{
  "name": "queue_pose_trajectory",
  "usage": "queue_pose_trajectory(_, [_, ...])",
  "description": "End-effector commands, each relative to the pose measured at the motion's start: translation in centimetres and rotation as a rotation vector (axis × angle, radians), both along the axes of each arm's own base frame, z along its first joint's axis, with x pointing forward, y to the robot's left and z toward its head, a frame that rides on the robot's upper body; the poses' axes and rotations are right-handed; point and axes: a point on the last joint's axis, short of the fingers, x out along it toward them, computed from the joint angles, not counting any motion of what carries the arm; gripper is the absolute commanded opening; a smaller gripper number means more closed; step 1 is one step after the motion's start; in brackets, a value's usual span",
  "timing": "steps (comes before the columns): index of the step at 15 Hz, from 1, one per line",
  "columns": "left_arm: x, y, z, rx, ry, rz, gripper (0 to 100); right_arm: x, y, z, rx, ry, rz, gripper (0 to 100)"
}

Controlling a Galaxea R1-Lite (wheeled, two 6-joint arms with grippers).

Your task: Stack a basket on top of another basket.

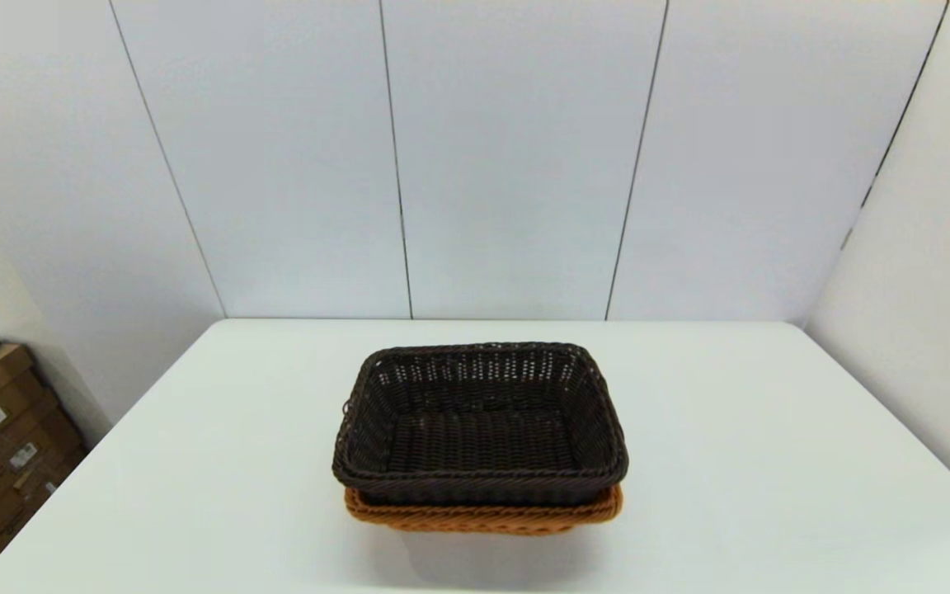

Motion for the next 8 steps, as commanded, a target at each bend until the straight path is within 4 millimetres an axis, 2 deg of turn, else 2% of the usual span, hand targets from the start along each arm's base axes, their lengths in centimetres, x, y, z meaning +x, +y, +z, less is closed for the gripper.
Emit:
queue_pose_trajectory(1, [0.00, 0.00, 0.00, 0.000, 0.000, 0.000, 100, 0.08, 0.10, -0.30, -0.009, 0.013, 0.044, 100])
queue_pose_trajectory(2, [0.00, 0.00, 0.00, 0.000, 0.000, 0.000, 100, 0.23, 0.15, -0.79, -0.006, 0.030, 0.067, 100])
queue_pose_trajectory(8, [0.00, 0.00, 0.00, 0.000, 0.000, 0.000, 100, 0.24, 0.14, -0.83, 0.070, 0.032, 0.060, 100])
